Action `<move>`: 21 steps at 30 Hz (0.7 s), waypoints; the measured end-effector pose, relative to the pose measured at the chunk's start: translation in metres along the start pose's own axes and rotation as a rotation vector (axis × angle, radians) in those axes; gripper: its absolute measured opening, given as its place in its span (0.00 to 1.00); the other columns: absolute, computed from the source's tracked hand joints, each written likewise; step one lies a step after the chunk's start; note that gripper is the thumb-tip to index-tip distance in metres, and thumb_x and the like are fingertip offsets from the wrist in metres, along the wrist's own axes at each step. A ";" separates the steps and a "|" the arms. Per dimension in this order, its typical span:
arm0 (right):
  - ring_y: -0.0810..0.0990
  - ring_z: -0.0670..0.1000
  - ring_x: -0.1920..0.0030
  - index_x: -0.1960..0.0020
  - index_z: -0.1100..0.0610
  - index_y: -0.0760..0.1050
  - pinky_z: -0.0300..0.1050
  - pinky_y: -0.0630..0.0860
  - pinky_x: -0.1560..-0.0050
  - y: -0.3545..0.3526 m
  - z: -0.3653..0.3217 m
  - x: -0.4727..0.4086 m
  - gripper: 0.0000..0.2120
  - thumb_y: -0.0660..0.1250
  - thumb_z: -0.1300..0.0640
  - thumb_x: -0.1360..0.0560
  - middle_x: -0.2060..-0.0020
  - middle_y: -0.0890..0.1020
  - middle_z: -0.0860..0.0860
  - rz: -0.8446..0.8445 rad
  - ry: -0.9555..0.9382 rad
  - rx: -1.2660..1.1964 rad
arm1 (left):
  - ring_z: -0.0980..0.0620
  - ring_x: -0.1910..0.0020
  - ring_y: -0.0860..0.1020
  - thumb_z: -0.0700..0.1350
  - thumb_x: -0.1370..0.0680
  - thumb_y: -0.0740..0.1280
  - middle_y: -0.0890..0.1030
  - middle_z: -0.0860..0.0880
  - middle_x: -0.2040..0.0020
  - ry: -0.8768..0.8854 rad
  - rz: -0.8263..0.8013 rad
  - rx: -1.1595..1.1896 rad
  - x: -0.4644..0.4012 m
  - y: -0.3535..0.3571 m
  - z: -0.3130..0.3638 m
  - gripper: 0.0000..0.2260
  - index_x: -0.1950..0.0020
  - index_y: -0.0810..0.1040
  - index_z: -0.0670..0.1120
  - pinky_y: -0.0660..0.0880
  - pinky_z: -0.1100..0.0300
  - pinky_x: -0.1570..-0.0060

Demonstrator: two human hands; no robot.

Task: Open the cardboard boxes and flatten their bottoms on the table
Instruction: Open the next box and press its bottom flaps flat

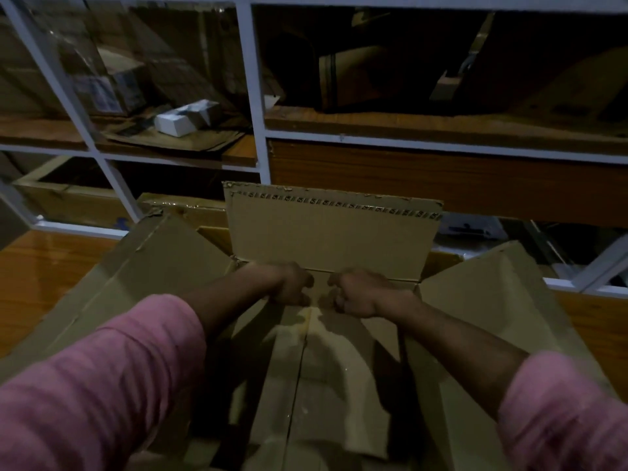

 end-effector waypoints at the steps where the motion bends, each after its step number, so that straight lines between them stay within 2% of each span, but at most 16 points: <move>1: 0.74 0.59 0.34 0.28 0.51 0.68 0.51 0.73 0.42 -0.014 -0.003 0.006 0.22 0.62 0.49 0.20 0.32 0.75 0.56 0.050 0.002 0.015 | 0.43 0.33 0.74 0.55 0.17 0.62 0.72 0.45 0.28 0.009 0.062 -0.036 0.005 -0.009 0.005 0.24 0.22 0.65 0.49 0.73 0.49 0.36; 3: 0.73 0.59 0.33 0.26 0.50 0.66 0.55 0.73 0.37 -0.039 -0.009 0.023 0.23 0.62 0.48 0.20 0.31 0.74 0.56 0.191 0.003 0.066 | 0.43 0.35 0.75 0.55 0.17 0.62 0.74 0.44 0.30 0.045 0.224 -0.071 0.022 -0.020 0.013 0.23 0.24 0.68 0.49 0.74 0.45 0.37; 5: 0.70 0.60 0.30 0.24 0.50 0.63 0.61 0.70 0.33 -0.058 -0.014 0.049 0.26 0.61 0.46 0.20 0.29 0.71 0.57 0.327 0.008 0.135 | 0.42 0.31 0.73 0.56 0.17 0.61 0.72 0.44 0.28 0.023 0.345 -0.117 0.038 -0.020 0.021 0.22 0.25 0.68 0.49 0.73 0.41 0.35; 7: 0.62 0.61 0.24 0.21 0.49 0.56 0.64 0.63 0.27 -0.072 -0.017 0.080 0.32 0.61 0.41 0.20 0.23 0.63 0.57 0.401 0.047 0.181 | 0.40 0.23 0.61 0.57 0.17 0.58 0.63 0.44 0.21 0.062 0.486 -0.129 0.062 -0.023 0.036 0.25 0.22 0.64 0.49 0.65 0.36 0.29; 9: 0.53 0.61 0.20 0.19 0.47 0.49 0.67 0.54 0.24 -0.081 -0.017 0.113 0.37 0.58 0.35 0.21 0.20 0.56 0.55 0.463 0.085 0.233 | 0.38 0.19 0.48 0.59 0.17 0.58 0.51 0.45 0.17 0.109 0.599 -0.116 0.086 -0.022 0.049 0.28 0.19 0.58 0.49 0.54 0.31 0.25; 11: 0.46 0.60 0.19 0.19 0.45 0.43 0.70 0.47 0.24 -0.083 -0.014 0.144 0.40 0.54 0.30 0.22 0.18 0.50 0.54 0.533 0.106 0.247 | 0.39 0.19 0.41 0.60 0.18 0.60 0.43 0.46 0.17 0.120 0.656 -0.068 0.110 -0.017 0.062 0.33 0.18 0.53 0.50 0.47 0.30 0.25; 14: 0.40 0.59 0.19 0.19 0.43 0.41 0.73 0.41 0.25 -0.075 -0.010 0.192 0.40 0.51 0.28 0.23 0.18 0.45 0.53 0.618 0.161 0.223 | 0.39 0.20 0.37 0.62 0.19 0.60 0.39 0.46 0.17 0.159 0.775 -0.049 0.137 -0.009 0.090 0.36 0.18 0.48 0.50 0.44 0.29 0.26; 17: 0.37 0.59 0.19 0.19 0.43 0.39 0.74 0.40 0.26 -0.058 -0.004 0.234 0.39 0.46 0.27 0.23 0.18 0.43 0.53 0.657 0.228 0.249 | 0.39 0.20 0.35 0.62 0.19 0.60 0.37 0.46 0.17 0.235 0.866 -0.044 0.151 0.003 0.128 0.36 0.18 0.48 0.50 0.42 0.29 0.27; 21: 0.36 0.58 0.19 0.19 0.43 0.40 0.75 0.39 0.26 -0.044 0.016 0.284 0.37 0.42 0.27 0.22 0.18 0.43 0.52 0.703 0.342 0.209 | 0.40 0.21 0.32 0.59 0.19 0.62 0.35 0.47 0.18 0.299 0.884 -0.003 0.158 0.012 0.184 0.36 0.18 0.47 0.50 0.40 0.29 0.27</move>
Point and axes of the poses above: each hand's wrist, its own x-axis away from the middle knuckle, its own y-axis out of the palm, z = x × y, the point moved 1 cm from there along -x, towards the middle knuckle
